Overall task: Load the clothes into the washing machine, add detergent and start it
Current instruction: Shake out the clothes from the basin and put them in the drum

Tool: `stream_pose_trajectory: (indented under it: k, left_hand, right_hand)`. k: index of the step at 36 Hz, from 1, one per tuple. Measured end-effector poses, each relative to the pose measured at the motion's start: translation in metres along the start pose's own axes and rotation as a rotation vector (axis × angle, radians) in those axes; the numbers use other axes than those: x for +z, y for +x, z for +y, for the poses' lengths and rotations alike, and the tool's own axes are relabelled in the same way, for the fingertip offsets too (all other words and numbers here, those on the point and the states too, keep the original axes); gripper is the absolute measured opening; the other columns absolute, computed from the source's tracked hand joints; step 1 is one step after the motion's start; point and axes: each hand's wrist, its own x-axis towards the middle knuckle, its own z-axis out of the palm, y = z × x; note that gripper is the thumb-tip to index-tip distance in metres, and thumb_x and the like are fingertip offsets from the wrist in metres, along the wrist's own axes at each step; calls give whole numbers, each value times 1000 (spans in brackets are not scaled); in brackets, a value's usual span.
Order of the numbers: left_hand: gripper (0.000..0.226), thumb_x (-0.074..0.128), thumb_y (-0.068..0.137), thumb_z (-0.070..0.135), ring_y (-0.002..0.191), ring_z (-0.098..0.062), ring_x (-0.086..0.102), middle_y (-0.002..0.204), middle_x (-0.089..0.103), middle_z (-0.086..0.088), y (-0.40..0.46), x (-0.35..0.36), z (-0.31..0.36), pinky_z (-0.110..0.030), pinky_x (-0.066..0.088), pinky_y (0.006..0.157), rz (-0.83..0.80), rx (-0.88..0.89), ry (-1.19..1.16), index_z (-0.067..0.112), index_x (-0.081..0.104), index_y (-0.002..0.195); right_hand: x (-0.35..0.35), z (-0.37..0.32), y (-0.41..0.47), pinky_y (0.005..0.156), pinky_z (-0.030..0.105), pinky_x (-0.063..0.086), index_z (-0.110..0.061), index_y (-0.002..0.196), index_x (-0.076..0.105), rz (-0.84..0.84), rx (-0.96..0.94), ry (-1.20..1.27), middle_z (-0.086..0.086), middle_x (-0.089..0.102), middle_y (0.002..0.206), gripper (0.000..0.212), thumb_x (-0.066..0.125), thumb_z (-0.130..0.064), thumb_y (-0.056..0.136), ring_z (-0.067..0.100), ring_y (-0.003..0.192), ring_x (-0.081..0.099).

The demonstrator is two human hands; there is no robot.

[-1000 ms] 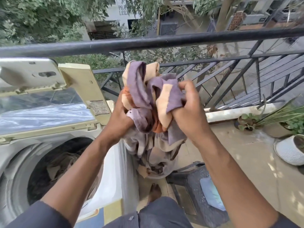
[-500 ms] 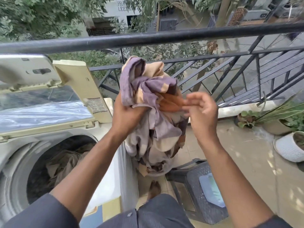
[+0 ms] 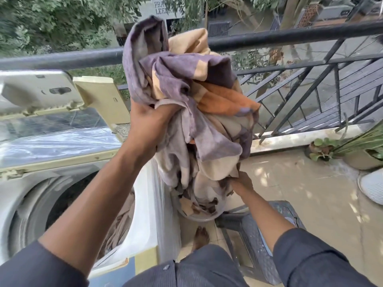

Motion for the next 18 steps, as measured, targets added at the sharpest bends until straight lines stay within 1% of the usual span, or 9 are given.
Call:
stream_pose_trajectory:
  k: [3, 5, 6, 7, 9, 12, 15, 17, 18]
  left_hand:
    - [25, 76, 81, 6, 93, -2, 75, 89, 80, 16, 3, -7, -10, -21, 58, 82, -30, -25, 60, 25, 73, 96]
    - [27, 78, 87, 3, 94, 1, 74, 91, 80, 17, 5, -12, -19, -18, 56, 82, -75, -27, 127, 27, 73, 97]
    - [25, 81, 86, 7, 97, 0, 74, 94, 80, 16, 6, -15, -25, -19, 56, 84, -94, -23, 157, 26, 74, 100]
    - [26, 83, 83, 15, 100, -2, 74, 99, 80, 14, 7, -17, -30, -22, 57, 87, -108, -25, 186, 25, 74, 105]
    - [49, 87, 75, 34, 108, -5, 73, 110, 79, 11, 7, -20, -42, -29, 58, 94, -130, -37, 266, 20, 73, 120]
    - [74, 89, 69, 47, 116, -3, 70, 122, 76, 15, 5, -22, -55, -31, 57, 98, -137, -59, 430, 27, 66, 136]
    - [76, 93, 73, 43, 111, 10, 66, 120, 74, 21, -2, -23, -63, -17, 53, 89, -134, -80, 507, 32, 62, 141]
    - [74, 94, 76, 40, 98, 19, 62, 110, 70, 28, -4, -23, -65, -4, 47, 78, -133, -68, 568, 32, 60, 141]
    - [74, 94, 77, 39, 92, 17, 63, 107, 68, 30, -4, -23, -65, 0, 44, 74, -129, -63, 588, 30, 59, 141]
  right_hand:
    - [-20, -15, -13, 80, 40, 56, -23, 101, 76, 105, -97, 21, 12, 76, 105, 41, 52, -44, 75, 35, 97, 69]
    - [-34, -25, -17, 82, 40, 52, -29, 118, 76, 171, -152, 25, 10, 75, 114, 47, 48, -32, 80, 37, 106, 67]
    - [-40, -31, -19, 79, 39, 48, -27, 118, 76, 208, -170, 33, 11, 74, 114, 43, 49, -26, 85, 38, 106, 66]
    - [-47, -39, -22, 75, 38, 44, -23, 113, 75, 260, -193, 35, 14, 74, 114, 35, 49, -26, 90, 41, 105, 65]
    - [-59, -58, -32, 71, 40, 39, -13, 101, 69, 368, -275, 46, 21, 71, 110, 32, 46, -34, 99, 45, 102, 63]
    - [-76, -88, -56, 69, 43, 41, -14, 82, 56, 464, -390, 113, 18, 67, 92, 24, 46, -32, 93, 40, 86, 60]
    - [-90, -120, -85, 58, 38, 30, -20, 68, 43, 488, -513, 210, -5, 50, 67, 23, 50, -21, 90, 25, 68, 45]
    - [-98, -140, -105, 57, 36, 33, -21, 69, 51, 474, -624, 284, -8, 50, 61, 18, 50, -18, 86, 14, 62, 42]
    - [-101, -147, -114, 58, 37, 38, -19, 74, 58, 467, -670, 306, -6, 54, 63, 16, 51, -21, 89, 13, 63, 44]
